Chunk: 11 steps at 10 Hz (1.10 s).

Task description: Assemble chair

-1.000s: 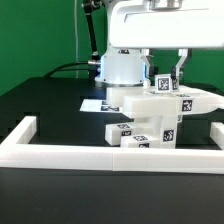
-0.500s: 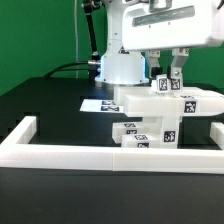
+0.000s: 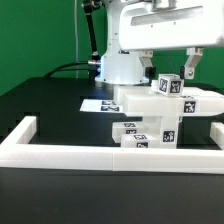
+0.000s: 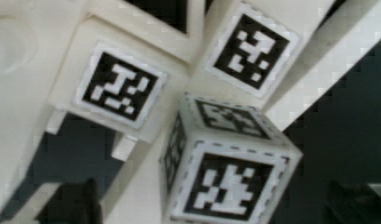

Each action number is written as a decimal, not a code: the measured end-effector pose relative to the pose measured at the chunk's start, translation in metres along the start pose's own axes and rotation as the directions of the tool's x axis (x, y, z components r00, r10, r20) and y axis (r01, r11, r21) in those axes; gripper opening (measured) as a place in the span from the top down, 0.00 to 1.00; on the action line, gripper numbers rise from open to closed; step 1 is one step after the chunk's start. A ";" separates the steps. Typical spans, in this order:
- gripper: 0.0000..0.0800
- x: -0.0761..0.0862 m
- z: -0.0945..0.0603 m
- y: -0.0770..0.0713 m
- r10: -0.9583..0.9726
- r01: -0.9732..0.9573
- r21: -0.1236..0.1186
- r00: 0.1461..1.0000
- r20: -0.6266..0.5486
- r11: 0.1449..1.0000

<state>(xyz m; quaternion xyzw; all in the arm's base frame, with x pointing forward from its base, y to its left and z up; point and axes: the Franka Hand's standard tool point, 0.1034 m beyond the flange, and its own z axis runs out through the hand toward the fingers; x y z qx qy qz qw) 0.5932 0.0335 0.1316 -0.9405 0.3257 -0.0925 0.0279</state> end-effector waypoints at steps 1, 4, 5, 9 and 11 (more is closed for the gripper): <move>0.20 -0.002 0.000 -0.002 -0.101 0.101 0.001 0.995 0.000 0.995; 0.19 -0.001 0.001 -0.003 -0.356 0.356 -0.003 0.934 -0.012 0.935; 0.19 -0.001 0.000 -0.003 -0.388 0.388 -0.003 0.921 -0.013 0.921; 0.19 -0.003 0.000 -0.002 -0.466 0.466 -0.003 0.885 0.018 0.885; 0.19 -0.012 -0.004 0.002 -0.464 0.469 0.004 0.872 0.158 0.883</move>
Offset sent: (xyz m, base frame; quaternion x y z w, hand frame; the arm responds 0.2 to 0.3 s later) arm 0.0011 0.0035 -0.0030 0.0118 0.0144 -0.2627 0.9647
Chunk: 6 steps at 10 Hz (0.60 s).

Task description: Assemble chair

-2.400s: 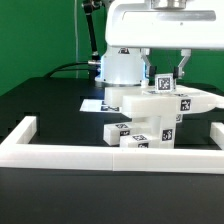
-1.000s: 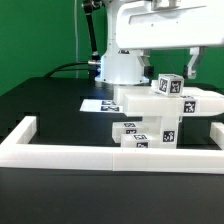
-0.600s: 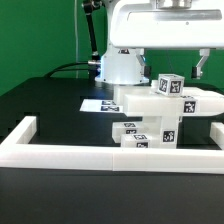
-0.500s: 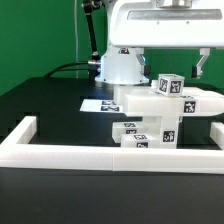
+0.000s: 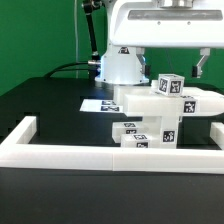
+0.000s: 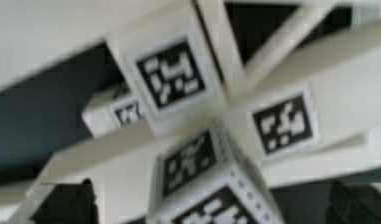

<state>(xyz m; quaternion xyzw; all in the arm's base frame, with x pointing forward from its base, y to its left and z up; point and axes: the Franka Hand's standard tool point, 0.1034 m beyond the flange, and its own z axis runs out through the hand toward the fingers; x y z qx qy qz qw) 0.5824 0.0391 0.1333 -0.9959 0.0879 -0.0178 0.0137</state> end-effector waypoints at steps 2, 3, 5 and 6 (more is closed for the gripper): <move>0.19 0.004 -0.003 -0.002 0.004 -0.004 -0.003 0.995 0.097 1.000; 0.19 0.004 -0.003 -0.003 0.002 -0.002 -0.003 0.996 0.090 1.000; 0.19 0.004 -0.002 -0.002 0.004 -0.003 -0.003 0.996 0.091 1.000; 0.19 0.005 -0.002 -0.001 -0.026 0.026 -0.001 0.996 0.089 1.000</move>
Offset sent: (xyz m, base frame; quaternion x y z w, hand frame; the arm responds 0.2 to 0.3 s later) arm 0.0000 0.0000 0.0000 0.0000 0.0000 0.0000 1.0000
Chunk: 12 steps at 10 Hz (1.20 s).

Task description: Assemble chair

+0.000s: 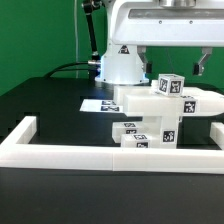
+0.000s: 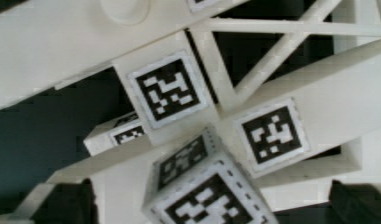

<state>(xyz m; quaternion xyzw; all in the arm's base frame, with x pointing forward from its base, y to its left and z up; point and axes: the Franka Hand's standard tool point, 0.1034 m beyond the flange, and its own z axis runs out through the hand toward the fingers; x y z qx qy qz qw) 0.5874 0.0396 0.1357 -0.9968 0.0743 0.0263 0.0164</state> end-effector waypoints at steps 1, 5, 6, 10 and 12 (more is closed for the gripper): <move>0.19 0.003 0.000 0.000 -0.070 0.070 -0.002 0.997 -0.015 0.998; 0.19 0.001 0.003 0.006 -0.207 0.207 -0.002 0.978 -0.007 0.978; 0.19 0.001 0.003 0.007 -0.221 0.221 -0.003 0.975 -0.007 0.975; 0.19 0.001 0.003 0.010 -0.314 0.314 -0.016 0.949 -0.003 0.949; 0.19 0.002 0.004 0.010 -0.321 0.321 -0.017 0.947 -0.001 0.947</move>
Offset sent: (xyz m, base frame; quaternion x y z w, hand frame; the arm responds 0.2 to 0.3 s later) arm -0.0090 0.0124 -0.0067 0.0536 -0.0002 -0.0764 0.9956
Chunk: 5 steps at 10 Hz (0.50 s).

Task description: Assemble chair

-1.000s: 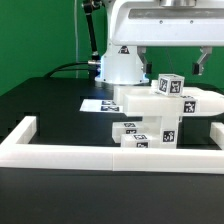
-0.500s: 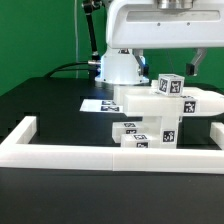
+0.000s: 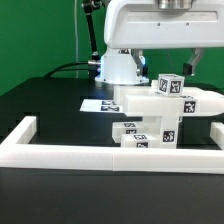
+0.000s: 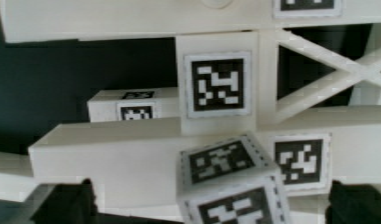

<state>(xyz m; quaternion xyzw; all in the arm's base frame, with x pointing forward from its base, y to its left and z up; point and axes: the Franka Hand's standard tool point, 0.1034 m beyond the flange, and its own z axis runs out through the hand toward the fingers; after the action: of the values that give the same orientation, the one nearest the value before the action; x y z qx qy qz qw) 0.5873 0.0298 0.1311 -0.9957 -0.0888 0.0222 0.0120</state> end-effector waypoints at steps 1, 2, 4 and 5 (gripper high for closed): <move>0.19 0.001 0.001 0.000 -0.004 0.004 -0.002 1.000 0.001 1.000; 0.19 0.001 0.003 -0.002 -0.002 0.002 -0.002 1.000 0.003 1.000; 0.19 0.006 0.010 -0.013 0.002 -0.002 -0.009 1.000 -0.015 1.000; 0.19 0.006 0.010 -0.014 -0.002 0.002 -0.011 1.000 -0.013 1.000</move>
Offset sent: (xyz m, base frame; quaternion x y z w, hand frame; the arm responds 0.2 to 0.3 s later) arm 0.0018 0.0197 -0.0109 -0.0229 0.0202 0.0033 0.9995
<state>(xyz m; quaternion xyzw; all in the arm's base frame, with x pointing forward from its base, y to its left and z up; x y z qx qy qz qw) 0.5899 0.0445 0.1208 -0.9958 -0.0900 0.0154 0.0073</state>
